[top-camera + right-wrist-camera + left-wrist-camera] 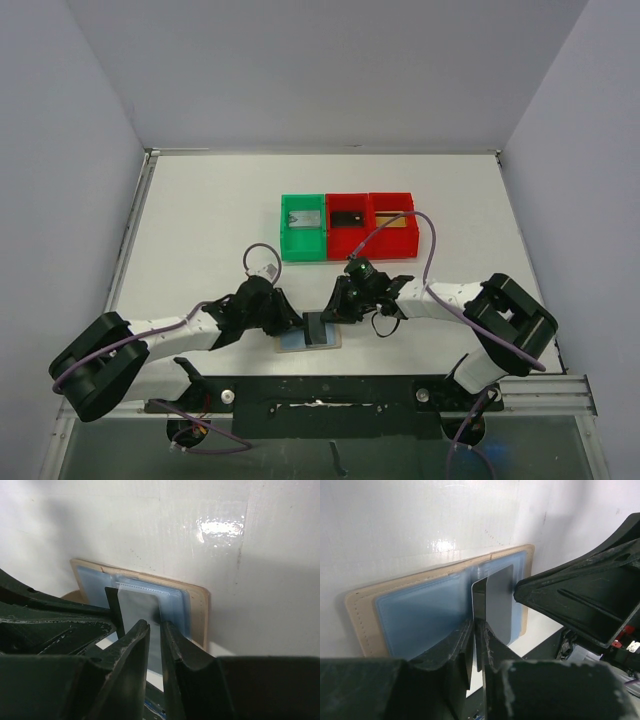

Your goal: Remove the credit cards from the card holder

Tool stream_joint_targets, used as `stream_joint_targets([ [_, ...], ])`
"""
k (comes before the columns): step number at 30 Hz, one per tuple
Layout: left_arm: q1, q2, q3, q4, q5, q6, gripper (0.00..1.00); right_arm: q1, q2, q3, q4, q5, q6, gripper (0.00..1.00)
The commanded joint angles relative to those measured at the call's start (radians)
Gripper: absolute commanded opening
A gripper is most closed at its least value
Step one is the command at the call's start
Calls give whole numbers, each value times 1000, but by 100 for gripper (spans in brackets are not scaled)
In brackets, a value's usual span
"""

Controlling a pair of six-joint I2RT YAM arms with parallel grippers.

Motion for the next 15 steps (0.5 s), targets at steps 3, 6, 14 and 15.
stream_joint_targets([
  [3, 6, -4, -24, 110, 7, -72, 21, 0, 17, -34, -45, 29, 1, 19],
  [6, 9, -3, -84, 210, 20, -148, 24, -4, 23, -44, -22, 10, 3, 19],
  [14, 14, 29, -153, 371, 47, -223, 25, -11, 32, -62, 20, -23, 4, 18],
  [15, 14, 31, -152, 374, 49, -224, 25, -11, 33, -62, 22, -23, 5, 18],
])
